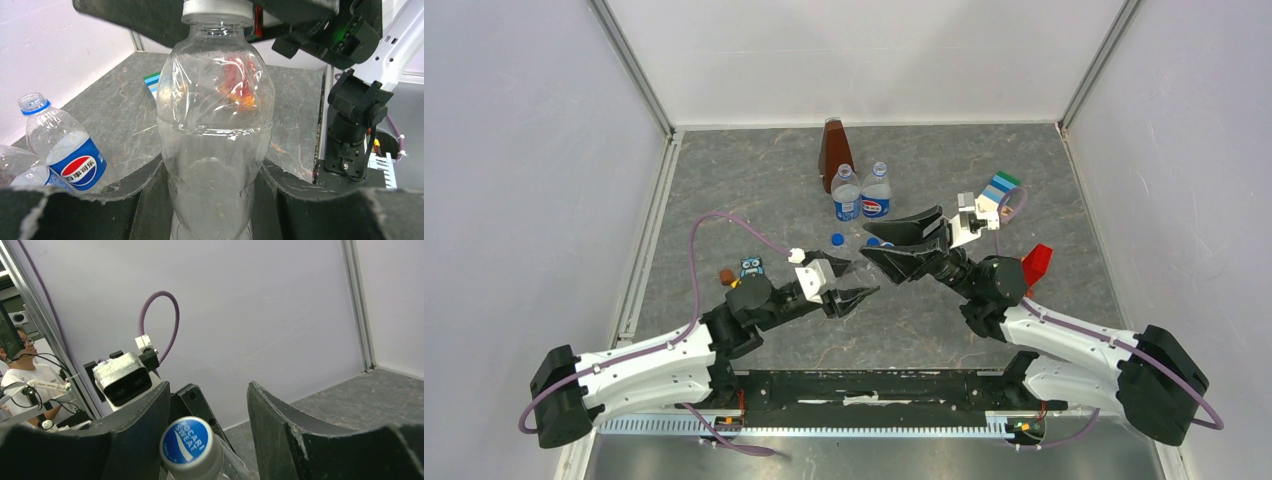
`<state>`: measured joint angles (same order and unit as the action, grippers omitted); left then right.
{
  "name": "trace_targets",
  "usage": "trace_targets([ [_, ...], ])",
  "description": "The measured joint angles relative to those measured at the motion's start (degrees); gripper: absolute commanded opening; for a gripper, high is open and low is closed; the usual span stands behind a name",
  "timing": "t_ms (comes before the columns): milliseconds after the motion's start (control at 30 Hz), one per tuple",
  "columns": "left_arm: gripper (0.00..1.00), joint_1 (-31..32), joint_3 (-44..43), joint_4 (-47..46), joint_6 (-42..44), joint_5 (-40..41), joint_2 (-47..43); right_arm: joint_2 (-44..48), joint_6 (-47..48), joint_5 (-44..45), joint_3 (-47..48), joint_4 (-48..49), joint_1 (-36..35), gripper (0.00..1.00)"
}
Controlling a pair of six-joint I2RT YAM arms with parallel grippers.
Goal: Unscrew the bottle caps
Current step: Unscrew the bottle cap from the plastic bottle.
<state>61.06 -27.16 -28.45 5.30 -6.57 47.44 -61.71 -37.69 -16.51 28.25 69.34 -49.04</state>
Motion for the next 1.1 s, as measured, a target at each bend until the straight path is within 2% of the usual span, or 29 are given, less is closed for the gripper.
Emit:
trace_targets([
  [100, 0.02, 0.22, 0.61, 0.15, 0.39, 0.50, 0.00, 0.37, 0.02, 0.31, 0.00, -0.07, 0.07, 0.48],
  [167, 0.02, 0.20, 0.61, 0.24, 0.48, 0.81, 0.00, 0.37, -0.07, 0.28, 0.00, 0.00, 0.07, 0.49],
  [233, 0.02, 0.22, 0.61, 0.24, 0.50, 1.07, 0.00, 0.24, -0.44, 0.07, 0.00, -0.02, 0.04, 0.60],
  [267, 0.02, 0.20, 0.61, 0.24, 0.50, 1.14, 0.00, 0.13, -0.66, 0.02, 0.00, -0.02, 0.07, 0.61],
  [367, 0.02, 0.22, 0.61, 0.02, 0.52, 1.14, 0.00, -0.28, -1.01, -0.02, 0.00, -0.24, 0.07, 0.57],
  [433, 0.02, 0.22, 0.61, 0.00, 0.52, 1.11, 0.00, -0.28, -1.11, -0.02, -0.02, -0.50, 0.07, 0.47],
  [500, 0.02, 0.20, 0.61, 0.11, 0.52, 1.42, 0.02, -0.24, -1.20, -0.09, -0.02, -0.46, 0.04, 0.41],
  [600, 0.02, 0.20, 0.61, 0.11, 0.44, 1.62, 0.02, -0.15, -0.79, -0.35, -0.02, -0.37, 0.02, 0.21],
  [667, 0.02, 0.20, 0.63, 0.11, 0.48, 1.73, 0.02, -0.13, -0.57, -0.37, -0.02, -0.39, 0.04, 0.01],
  [933, 0.02, -1.07, 0.15, 1.53, 0.46, -1.66, 0.07, 0.07, 0.68, -4.20, 0.00, -0.76, 0.59, 0.00],
  [1100, 0.02, -9.46, -0.74, 0.24, -4.48, -18.49, 1.99, 0.20, 1.55, -10.91, 0.02, 0.74, 2.01, 0.00],
])
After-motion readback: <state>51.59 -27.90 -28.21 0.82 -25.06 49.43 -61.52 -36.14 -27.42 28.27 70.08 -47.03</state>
